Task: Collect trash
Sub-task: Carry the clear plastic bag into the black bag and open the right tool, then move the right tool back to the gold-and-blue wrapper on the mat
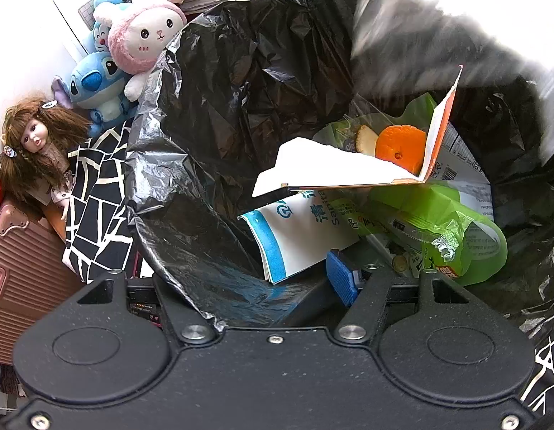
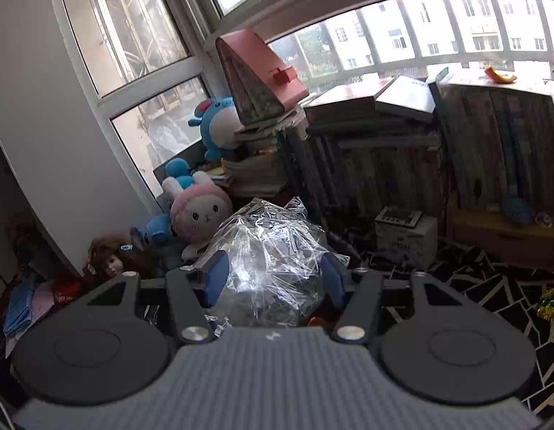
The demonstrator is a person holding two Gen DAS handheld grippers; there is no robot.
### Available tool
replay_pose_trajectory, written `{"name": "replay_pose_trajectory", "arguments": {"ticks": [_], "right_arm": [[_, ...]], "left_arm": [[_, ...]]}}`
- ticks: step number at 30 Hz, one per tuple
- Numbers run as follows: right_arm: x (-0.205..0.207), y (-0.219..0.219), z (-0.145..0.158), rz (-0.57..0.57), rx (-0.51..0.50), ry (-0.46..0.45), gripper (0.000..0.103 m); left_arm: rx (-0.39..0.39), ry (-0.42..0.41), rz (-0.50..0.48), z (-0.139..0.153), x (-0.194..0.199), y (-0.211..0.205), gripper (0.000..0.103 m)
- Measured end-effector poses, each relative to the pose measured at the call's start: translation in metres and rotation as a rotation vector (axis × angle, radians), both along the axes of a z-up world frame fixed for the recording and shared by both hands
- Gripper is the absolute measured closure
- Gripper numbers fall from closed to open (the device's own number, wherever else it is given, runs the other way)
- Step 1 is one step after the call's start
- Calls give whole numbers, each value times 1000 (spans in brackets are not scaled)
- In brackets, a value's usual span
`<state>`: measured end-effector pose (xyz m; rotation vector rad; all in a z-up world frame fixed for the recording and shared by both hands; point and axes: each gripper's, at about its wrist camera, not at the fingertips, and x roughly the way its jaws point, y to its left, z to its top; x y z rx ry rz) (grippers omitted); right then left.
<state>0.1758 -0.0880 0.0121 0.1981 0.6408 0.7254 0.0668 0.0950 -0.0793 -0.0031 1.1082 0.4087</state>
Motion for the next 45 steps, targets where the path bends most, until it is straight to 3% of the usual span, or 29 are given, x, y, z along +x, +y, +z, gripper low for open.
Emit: {"name": "replay_pose_trajectory", "arguments": {"ticks": [7, 12, 21, 26, 37, 45], "right_arm": [[7, 24, -36, 54, -74, 140, 42], [12, 31, -47, 53, -104, 188, 40], [15, 43, -43, 59, -172, 175, 38], [13, 40, -40, 55, -147, 188, 27], [1, 16, -11, 11, -87, 99, 17], [-5, -41, 7, -153, -74, -17, 12]], "left_arm": [[1, 2, -3, 0, 0, -1, 39], [-2, 2, -1, 1, 0, -1, 39], [-5, 2, 4, 1, 0, 0, 39], [-5, 2, 4, 1, 1, 0, 39], [-7, 3, 4, 1, 2, 1, 39], [-7, 3, 4, 1, 2, 1, 39]]}}
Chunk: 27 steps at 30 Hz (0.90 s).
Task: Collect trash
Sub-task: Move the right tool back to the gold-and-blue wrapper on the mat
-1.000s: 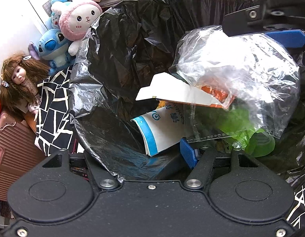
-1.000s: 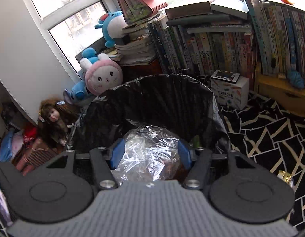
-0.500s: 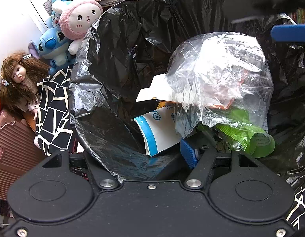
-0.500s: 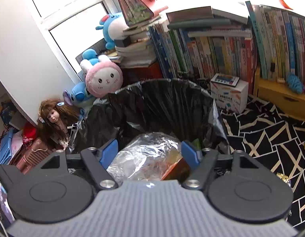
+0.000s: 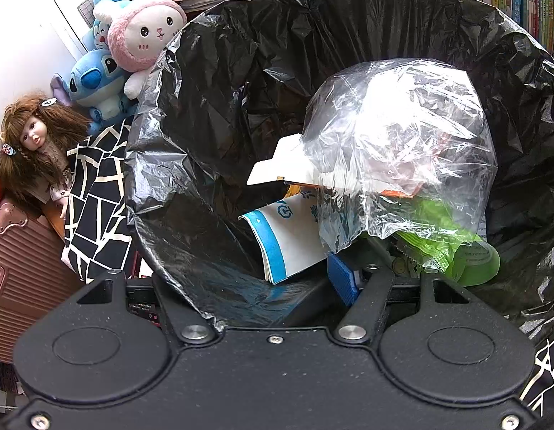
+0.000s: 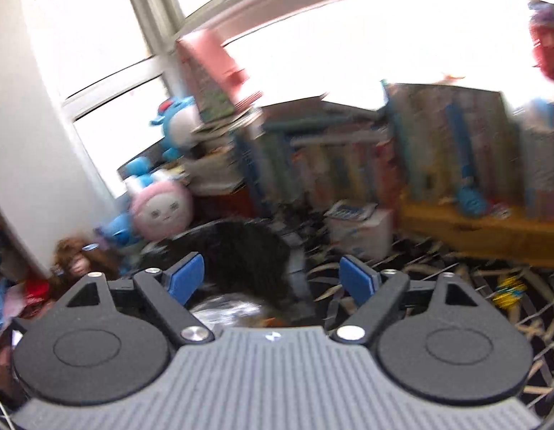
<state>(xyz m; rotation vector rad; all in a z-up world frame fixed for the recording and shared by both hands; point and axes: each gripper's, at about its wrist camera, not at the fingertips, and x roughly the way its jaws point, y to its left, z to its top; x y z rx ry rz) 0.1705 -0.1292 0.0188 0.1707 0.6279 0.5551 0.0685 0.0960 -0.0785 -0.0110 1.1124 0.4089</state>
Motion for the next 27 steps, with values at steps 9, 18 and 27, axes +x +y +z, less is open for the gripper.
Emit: {"name": "replay_pose_trajectory", "arguments": {"ticks": [9, 18, 27], "right_arm": [[17, -86, -35, -331, -66, 7, 8], [31, -138, -108, -518, -112, 143, 6], [84, -154, -167, -604, -192, 173, 6]], "left_arm": [[-1, 5, 0, -1, 0, 1, 39], [1, 14, 0, -2, 1, 0, 39], [-5, 42, 8, -3, 4, 3, 39]]}}
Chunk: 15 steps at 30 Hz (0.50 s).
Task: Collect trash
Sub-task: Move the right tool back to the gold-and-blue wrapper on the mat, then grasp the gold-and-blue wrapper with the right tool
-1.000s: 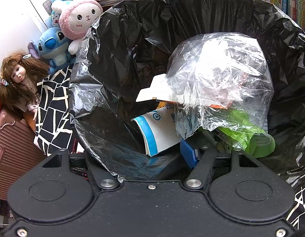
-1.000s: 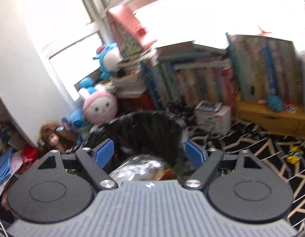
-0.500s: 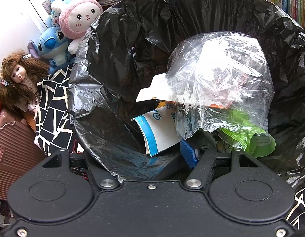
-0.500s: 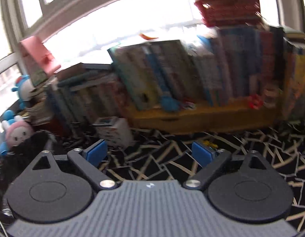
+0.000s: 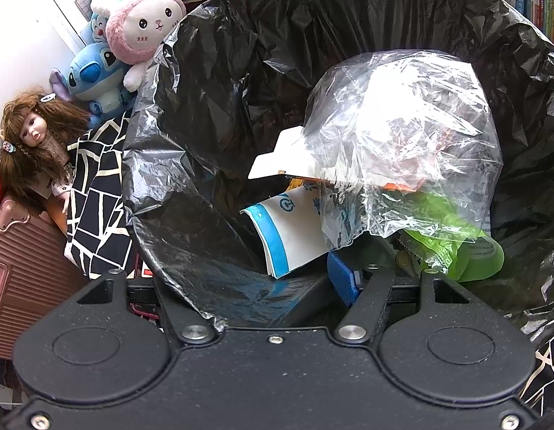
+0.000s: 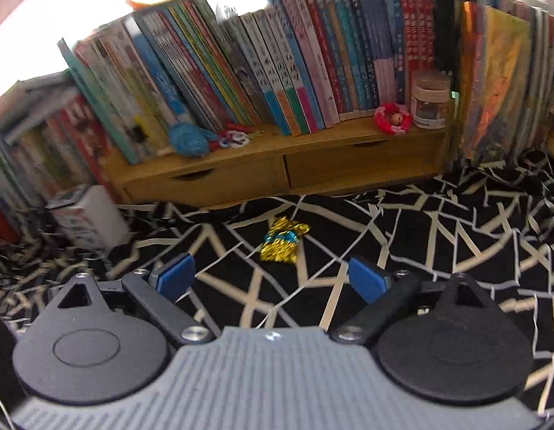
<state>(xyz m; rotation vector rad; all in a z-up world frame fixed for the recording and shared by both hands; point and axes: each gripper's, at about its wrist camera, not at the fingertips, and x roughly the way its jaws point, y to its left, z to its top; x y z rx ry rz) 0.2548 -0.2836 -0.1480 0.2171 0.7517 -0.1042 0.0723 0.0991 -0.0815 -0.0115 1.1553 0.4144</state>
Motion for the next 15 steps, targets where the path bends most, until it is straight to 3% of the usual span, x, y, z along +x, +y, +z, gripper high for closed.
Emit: {"name": "replay_pose_trajectory", "arguments": {"ticks": [11, 15], "right_arm": [[83, 16, -72, 76, -117, 10, 6], [103, 18, -90, 71, -124, 42, 13]], "left_arm": [[4, 8, 26, 0, 3, 1, 39], [6, 3, 34, 0, 3, 1, 39]]}}
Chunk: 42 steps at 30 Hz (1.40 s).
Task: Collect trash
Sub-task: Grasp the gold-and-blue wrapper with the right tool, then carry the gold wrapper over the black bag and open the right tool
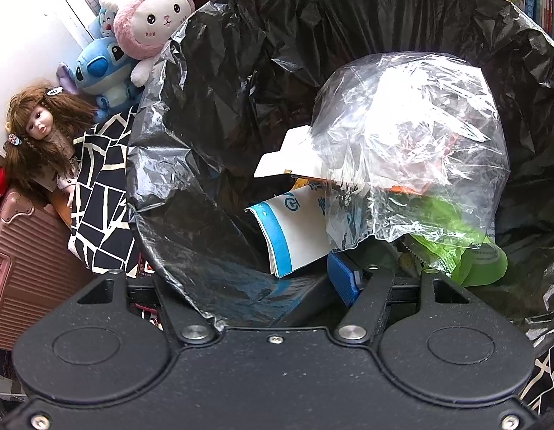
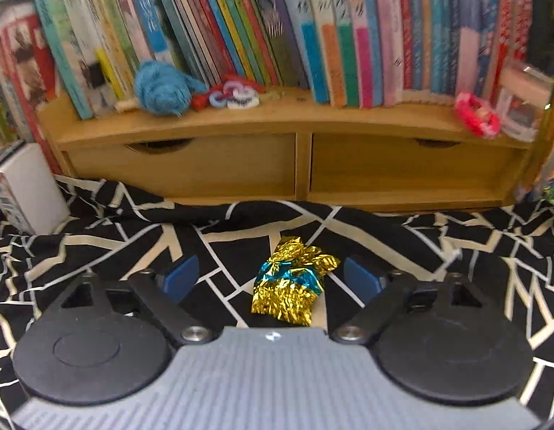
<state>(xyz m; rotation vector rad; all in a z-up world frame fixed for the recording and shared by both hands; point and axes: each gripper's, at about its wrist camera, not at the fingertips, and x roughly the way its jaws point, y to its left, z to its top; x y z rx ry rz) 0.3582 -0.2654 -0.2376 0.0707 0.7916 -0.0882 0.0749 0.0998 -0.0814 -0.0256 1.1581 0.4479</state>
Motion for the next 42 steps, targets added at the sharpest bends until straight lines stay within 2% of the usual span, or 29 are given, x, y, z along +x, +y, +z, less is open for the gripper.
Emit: {"name": "replay_pose_trajectory", "arguments": {"ticks": [2, 3, 4, 7, 9, 15, 24, 28, 35, 42], "right_arm": [[7, 1, -6, -6, 3, 25, 23], [9, 1, -8, -3, 7, 36, 31], [10, 1, -10, 3, 12, 45, 44], [9, 2, -10, 3, 19, 57, 69], [6, 1, -7, 5, 45, 63, 78], [-21, 1, 24, 61, 100, 32, 82], [-86, 8, 101, 48, 266, -30, 82], [-119, 17, 142, 77, 324, -75, 82], [-174, 48, 215, 242, 388, -160, 80], [-206, 103, 251, 469, 389, -183, 78]], "left_arm": [[0, -3, 4, 0, -1, 0, 39], [0, -4, 6, 0, 0, 0, 38], [0, -5, 8, 1, 0, 0, 38], [2, -6, 13, 1, -1, 0, 39], [2, -5, 17, 1, -1, 0, 39], [3, -3, 14, 1, -1, -1, 39], [7, 0, 3, 1, 0, -1, 39], [3, -8, -5, 1, 0, -1, 39], [6, -25, -20, 1, -3, -3, 39], [-2, -37, -28, 2, -5, -2, 39]]}}
